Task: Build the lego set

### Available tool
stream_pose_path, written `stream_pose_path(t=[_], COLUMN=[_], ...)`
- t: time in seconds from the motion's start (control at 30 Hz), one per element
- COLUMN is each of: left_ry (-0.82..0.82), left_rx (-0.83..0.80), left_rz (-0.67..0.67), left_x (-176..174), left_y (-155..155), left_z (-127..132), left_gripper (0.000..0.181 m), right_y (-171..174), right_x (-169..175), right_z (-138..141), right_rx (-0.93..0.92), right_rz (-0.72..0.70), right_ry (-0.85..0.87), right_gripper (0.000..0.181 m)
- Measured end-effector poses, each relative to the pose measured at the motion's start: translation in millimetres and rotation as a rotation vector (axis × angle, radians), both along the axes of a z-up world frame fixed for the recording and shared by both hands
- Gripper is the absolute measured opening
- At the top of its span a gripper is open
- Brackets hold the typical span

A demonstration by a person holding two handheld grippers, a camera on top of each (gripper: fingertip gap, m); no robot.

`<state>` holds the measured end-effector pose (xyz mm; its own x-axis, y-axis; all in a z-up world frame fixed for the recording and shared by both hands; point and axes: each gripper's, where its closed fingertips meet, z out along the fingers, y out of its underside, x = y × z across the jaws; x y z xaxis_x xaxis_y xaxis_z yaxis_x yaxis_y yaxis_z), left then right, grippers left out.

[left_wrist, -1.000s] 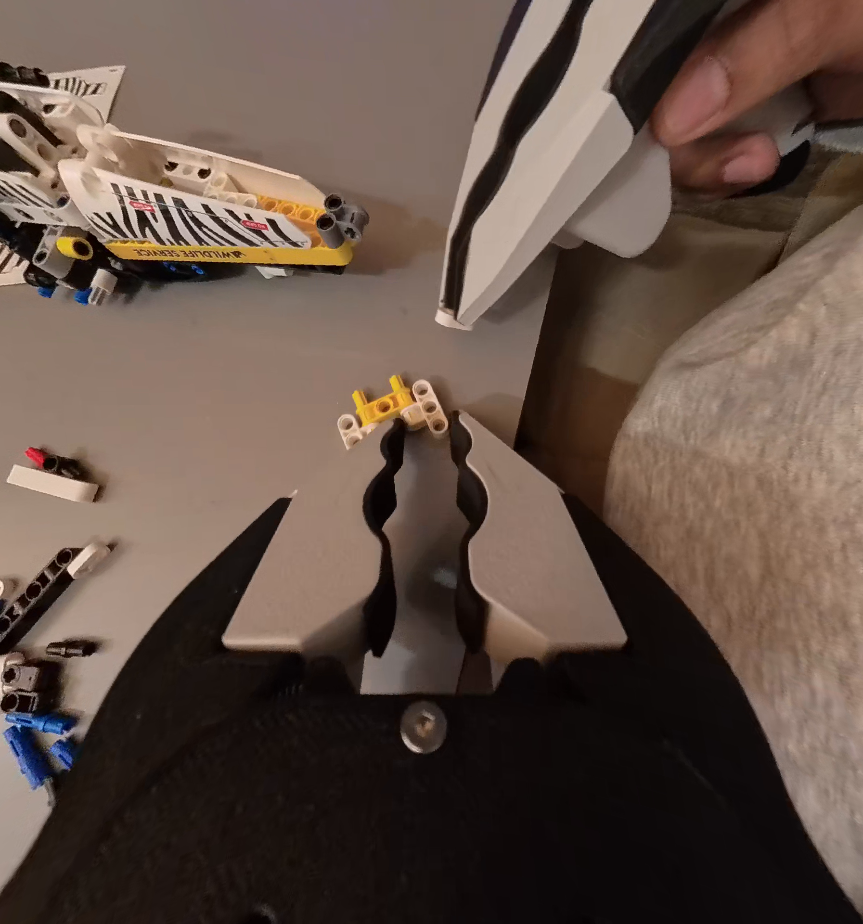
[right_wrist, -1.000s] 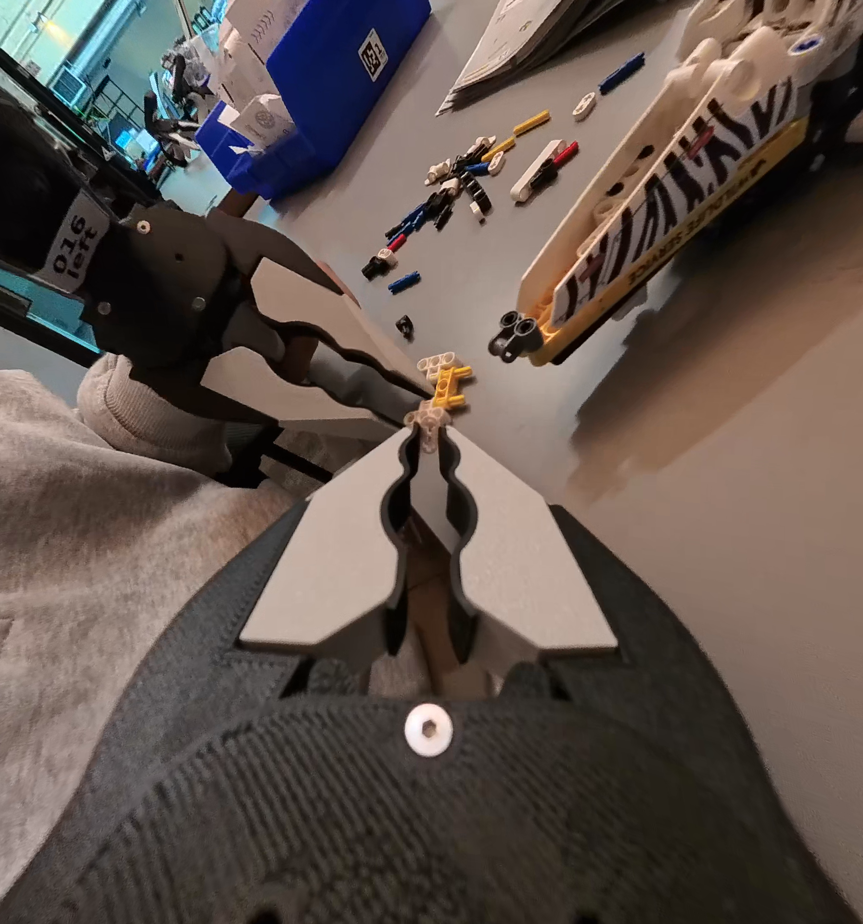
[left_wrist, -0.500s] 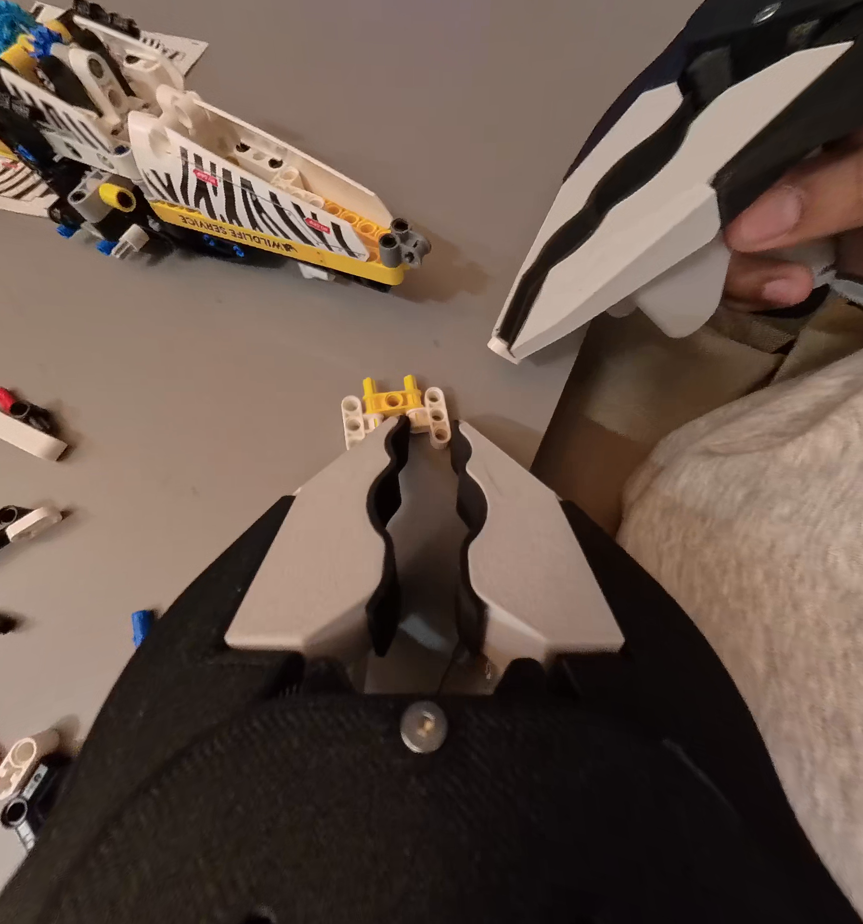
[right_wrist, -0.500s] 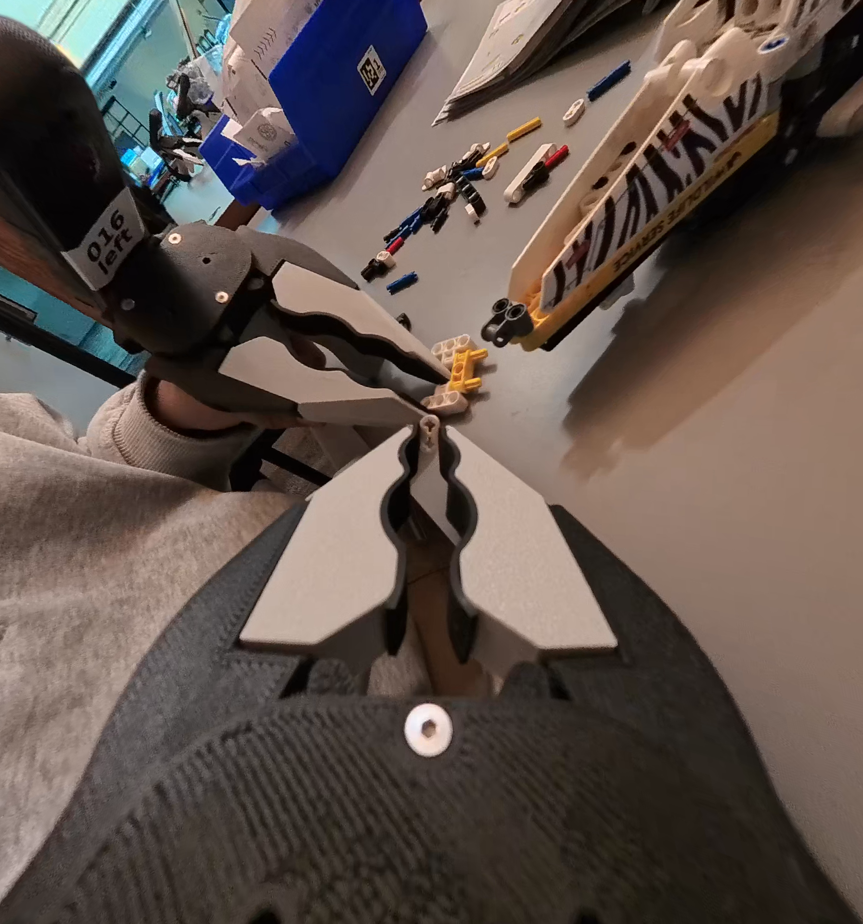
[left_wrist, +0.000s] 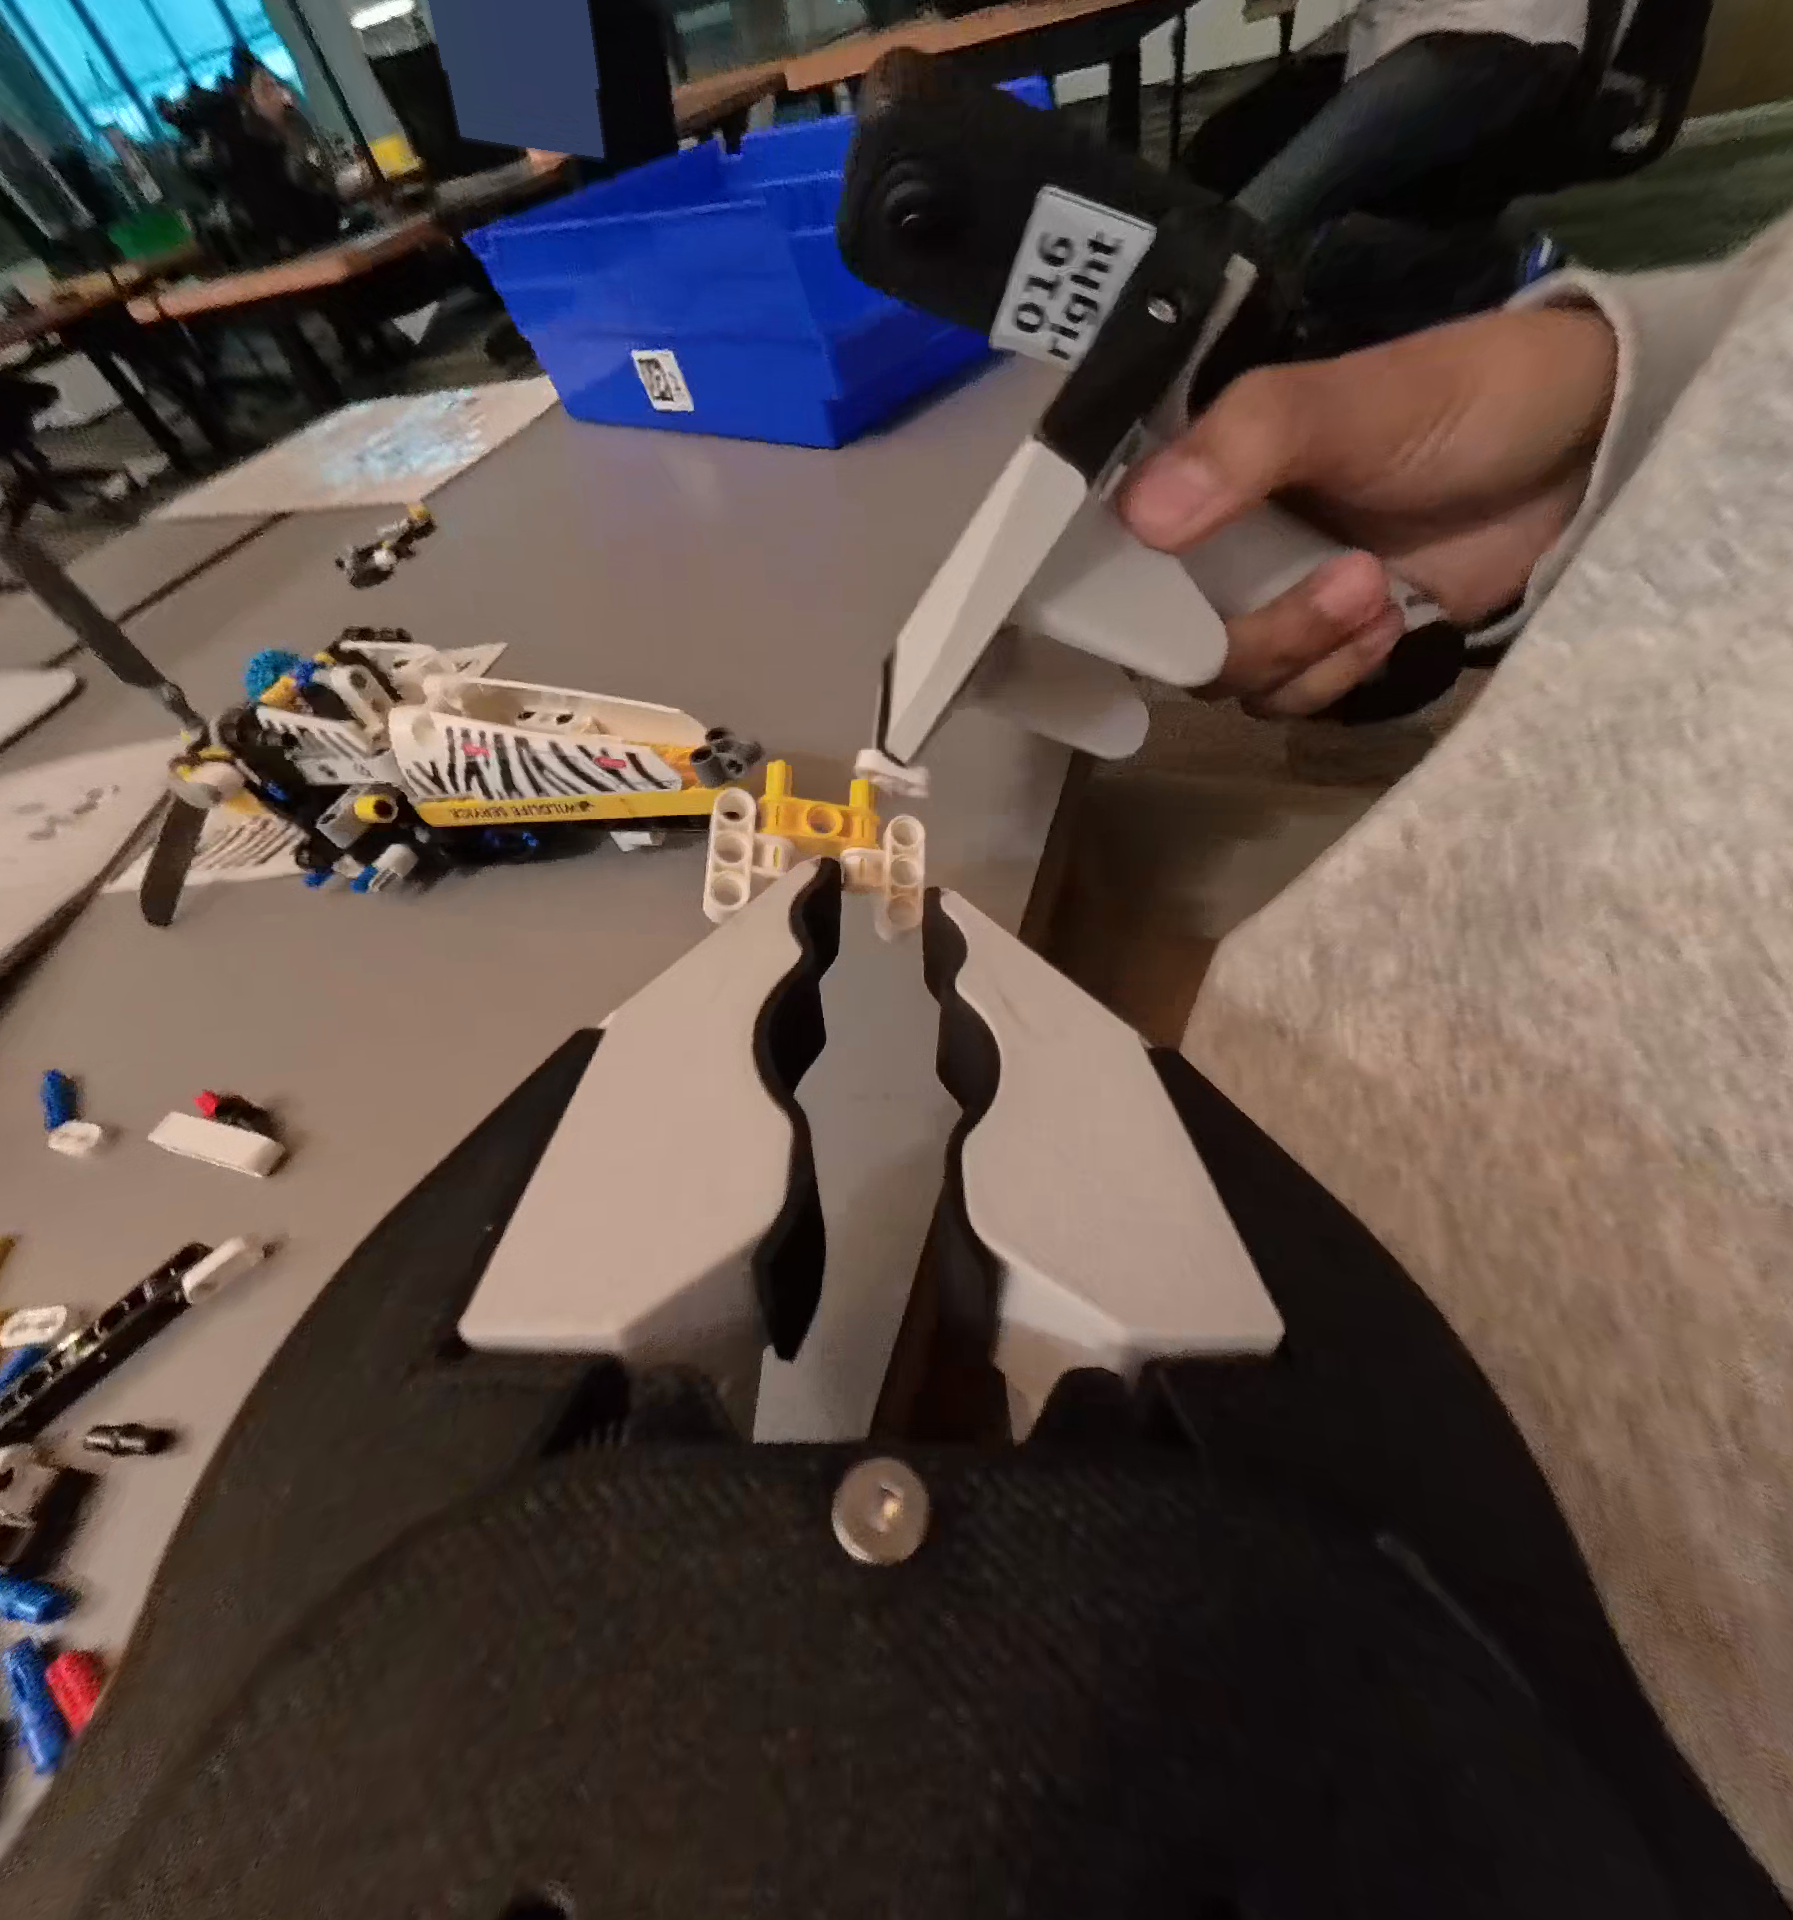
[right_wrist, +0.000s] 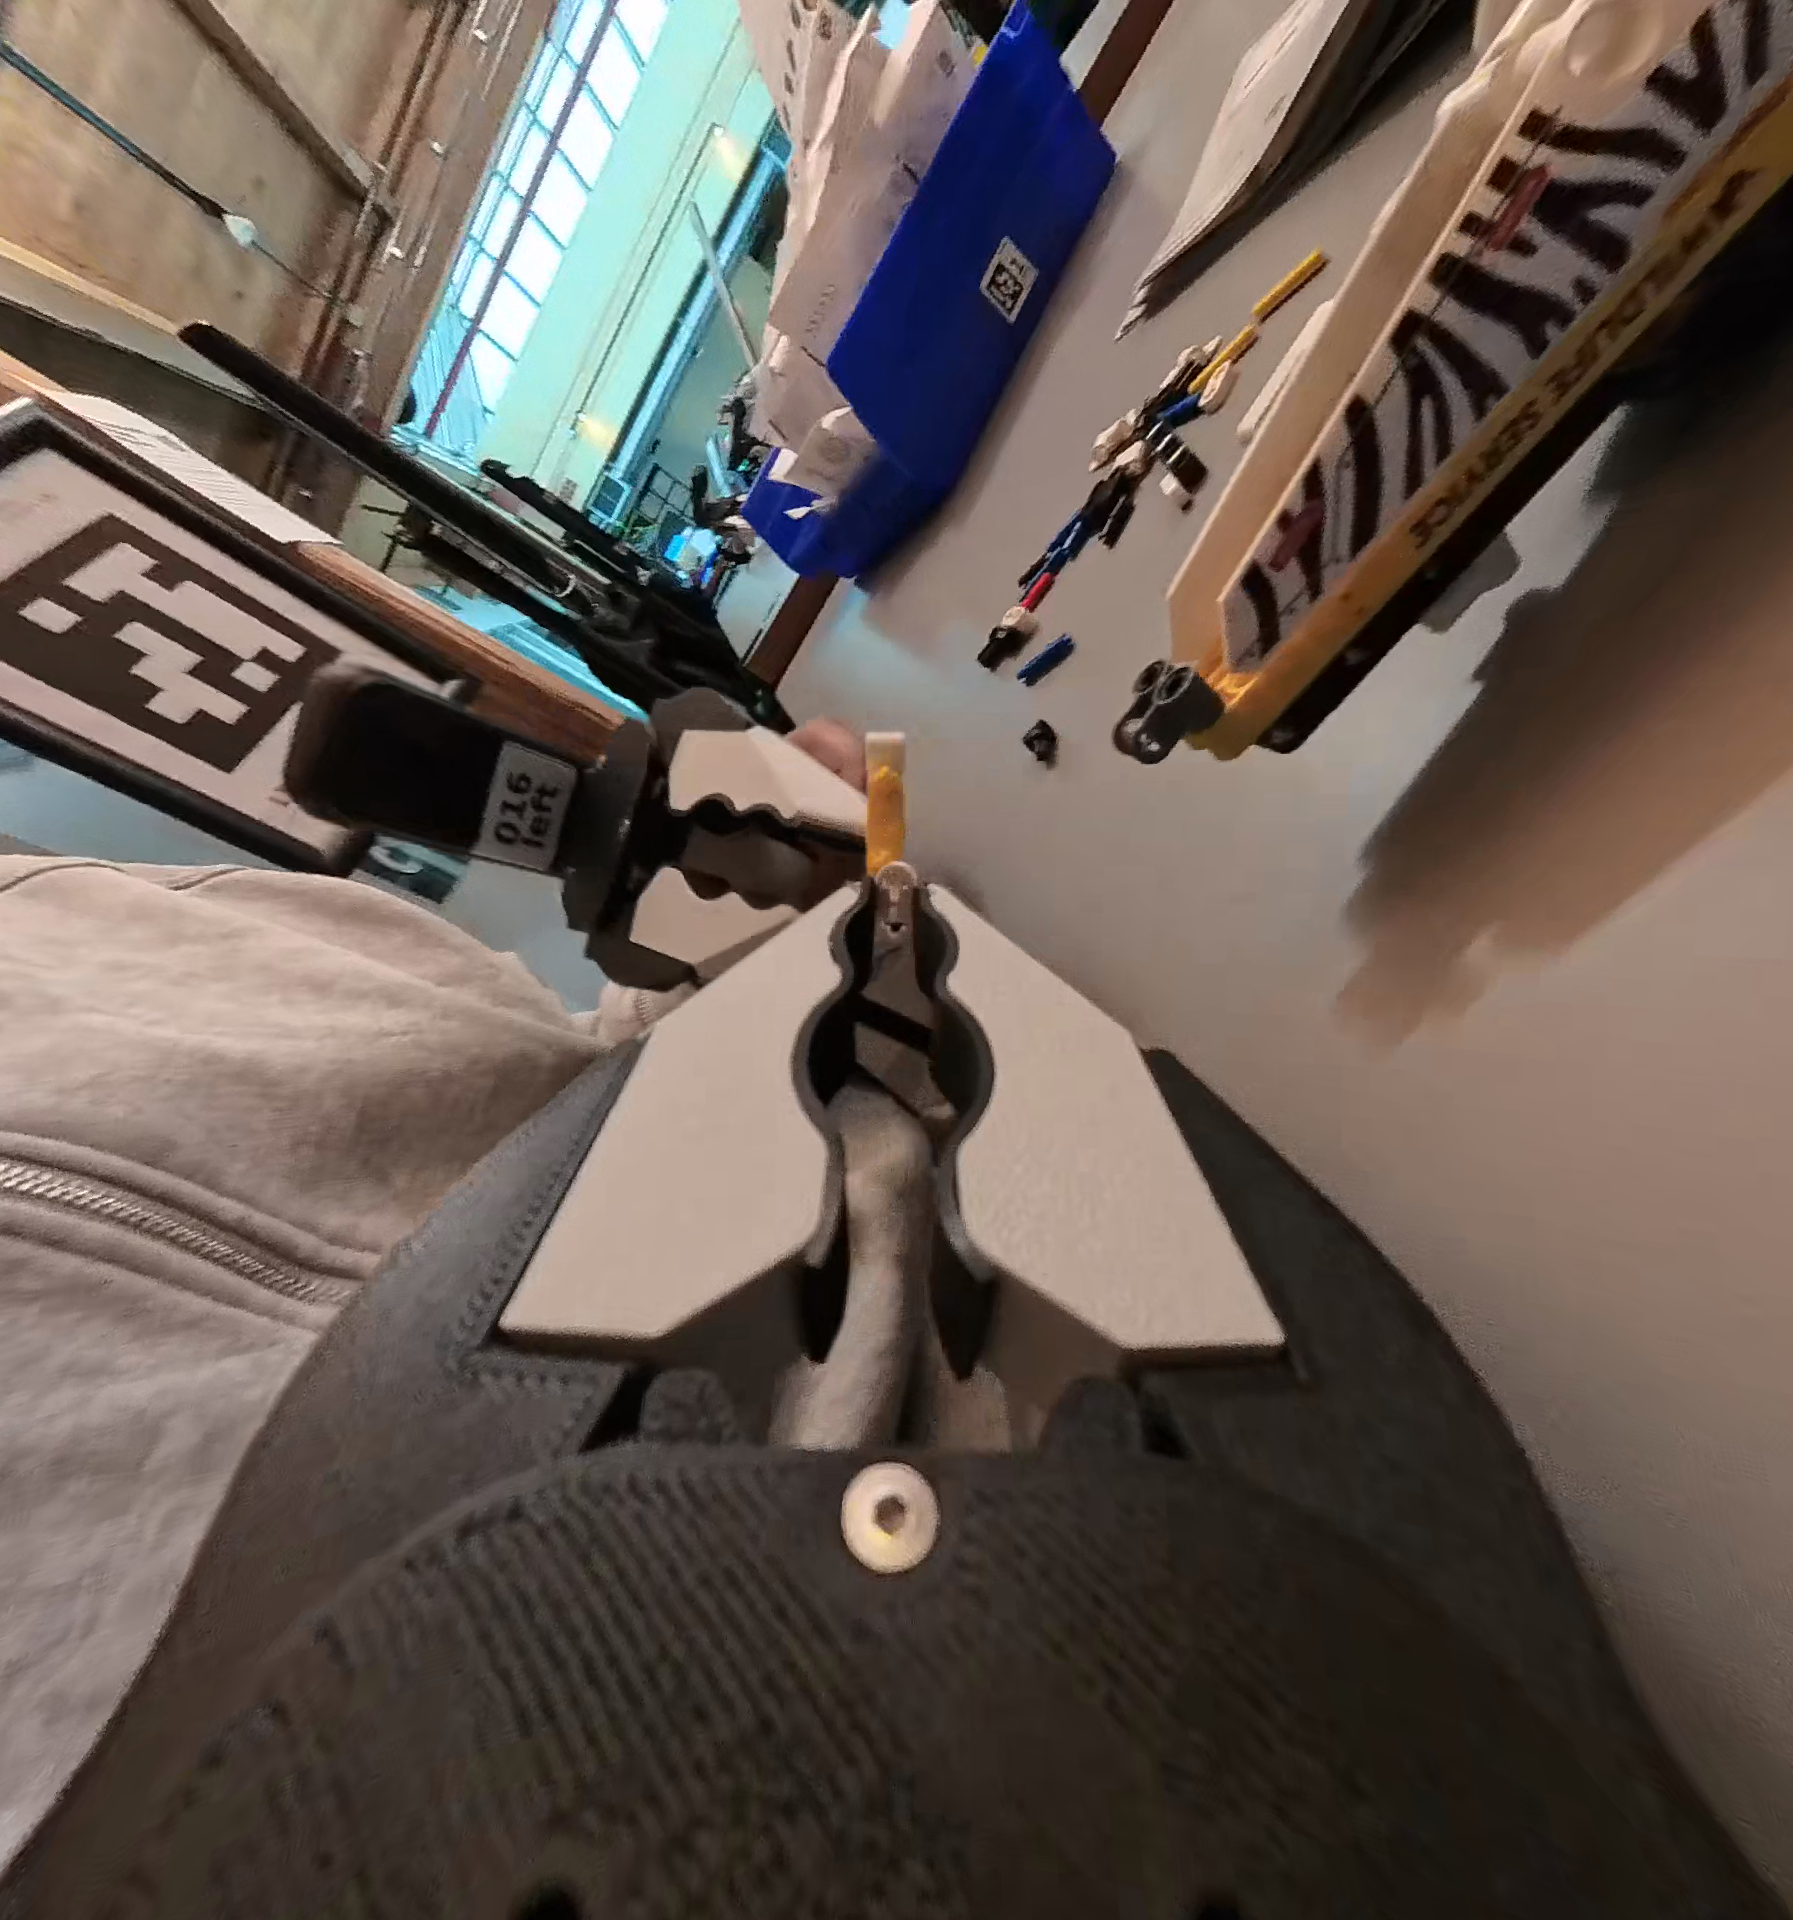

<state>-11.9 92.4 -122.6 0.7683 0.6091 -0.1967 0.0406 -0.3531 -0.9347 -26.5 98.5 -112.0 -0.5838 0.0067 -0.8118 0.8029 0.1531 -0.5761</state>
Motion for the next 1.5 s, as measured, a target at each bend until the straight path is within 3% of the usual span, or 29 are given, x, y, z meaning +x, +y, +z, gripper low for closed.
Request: stream_pose_path(t=[0.3, 1.07, 1.23, 1.4, 1.43, 1.5], left_ry=[0.065, 0.066, 0.062, -0.019, -0.041, -0.085], left_rx=[-0.078, -0.069, 0.025, 0.247, 0.293, 0.355], left_rz=[-0.036, -0.116, -0.177, -0.288, -0.310, -0.328], left_x=[8, 18, 27, 49, 55, 66], left_y=[6, 11, 15, 28, 30, 34], left_z=[-7, -6, 5, 23, 26, 27], left_gripper=[0.012, 0.012, 0.011, 0.011, 0.000, 0.000], right_y=[2, 9, 13, 14, 14, 16], right_x=[8, 19, 27, 44, 49, 58], right_z=[-3, -15, -6, -3, 0, 7], right_rx=[-0.008, 0.097, 0.023, -0.026, -0.050, -0.098], right_rz=[0.075, 0.244, 0.308, 0.353, 0.368, 0.384], right_ry=[-0.106, -0.080, -0.156, -0.186, -0.197, -0.251], right_gripper=[0.004, 0.004, 0.004, 0.004, 0.004, 0.004])
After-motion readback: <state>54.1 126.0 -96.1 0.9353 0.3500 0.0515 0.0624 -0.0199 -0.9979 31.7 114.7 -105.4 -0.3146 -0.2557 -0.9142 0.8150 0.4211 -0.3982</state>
